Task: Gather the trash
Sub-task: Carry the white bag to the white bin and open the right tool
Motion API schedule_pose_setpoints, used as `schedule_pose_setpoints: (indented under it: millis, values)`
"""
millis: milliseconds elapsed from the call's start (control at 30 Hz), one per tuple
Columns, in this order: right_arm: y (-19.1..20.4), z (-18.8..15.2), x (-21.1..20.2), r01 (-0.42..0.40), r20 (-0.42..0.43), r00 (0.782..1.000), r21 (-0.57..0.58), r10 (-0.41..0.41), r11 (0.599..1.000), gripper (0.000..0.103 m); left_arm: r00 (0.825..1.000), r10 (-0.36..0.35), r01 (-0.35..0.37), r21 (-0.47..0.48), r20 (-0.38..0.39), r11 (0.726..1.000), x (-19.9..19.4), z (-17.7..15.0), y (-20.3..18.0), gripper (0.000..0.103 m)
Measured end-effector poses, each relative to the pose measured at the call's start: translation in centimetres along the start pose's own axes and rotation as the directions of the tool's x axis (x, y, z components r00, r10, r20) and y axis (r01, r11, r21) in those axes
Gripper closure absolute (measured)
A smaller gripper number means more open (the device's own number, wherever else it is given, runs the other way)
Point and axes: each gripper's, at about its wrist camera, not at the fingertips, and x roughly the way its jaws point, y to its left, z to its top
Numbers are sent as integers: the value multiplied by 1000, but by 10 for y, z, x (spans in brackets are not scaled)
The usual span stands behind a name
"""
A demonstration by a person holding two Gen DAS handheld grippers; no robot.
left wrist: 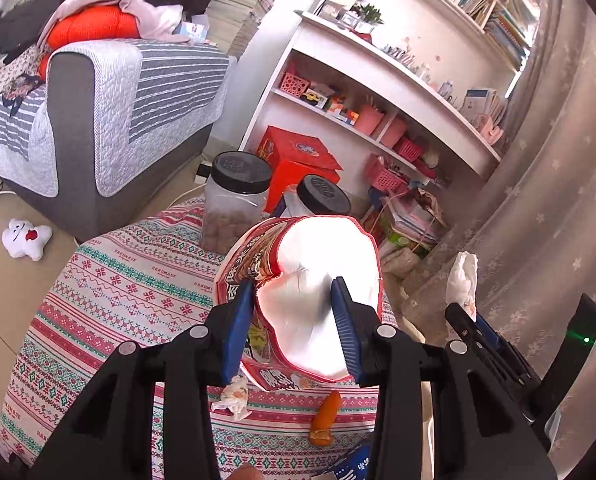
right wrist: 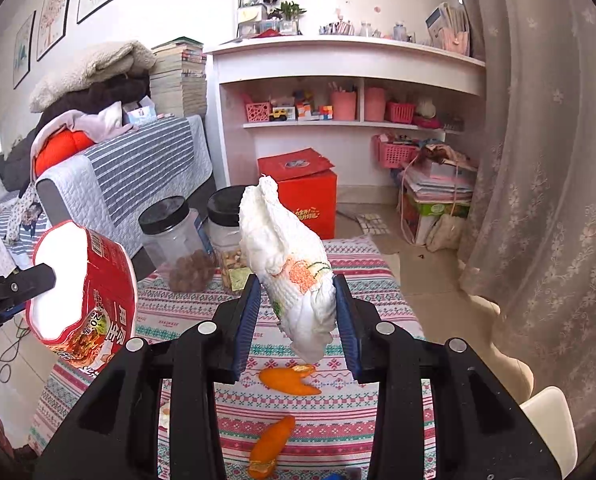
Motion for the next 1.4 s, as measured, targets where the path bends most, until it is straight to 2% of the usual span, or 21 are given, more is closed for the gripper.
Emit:
schedule_pose_setpoints:
  millis: [267, 667, 1033, 1200, 1267, 1300, 1333, 1400]
  values:
    - [-31, -2, -27, 67, 35, 997, 19, -68, 998, 68, 999, -53, 53, 25, 5, 998, -3, -10, -40, 63]
    - [-104, -18, -58, 168, 26, 985, 82, -171, 982, 68, 990, -130, 134, 82, -46, 988, 7, -34, -106, 67]
    - [-174, -44, -95, 291, -6, 956, 150, -293, 945, 67, 974, -197, 210, 127, -111, 969, 14, -62, -161, 67]
    - [-213, -63, -109, 352, -65, 936, 207, -346, 913, 67, 960, -230, 254, 148, -160, 956, 21, -79, -189, 67]
    - [-226, -70, -114, 362, -97, 932, 229, -349, 904, 65, 953, -242, 271, 159, -180, 949, 23, -88, -201, 67]
    - [-231, -74, -116, 367, -118, 930, 239, -348, 899, 61, 950, -248, 281, 165, -191, 946, 24, -92, -207, 67]
    - [-236, -79, -118, 368, -140, 929, 251, -343, 895, 48, 946, -255, 290, 171, -202, 941, 26, -97, -214, 67]
    - [-247, -88, -125, 390, -166, 920, 289, -356, 874, 34, 937, -268, 310, 185, -223, 933, 27, -106, -227, 67]
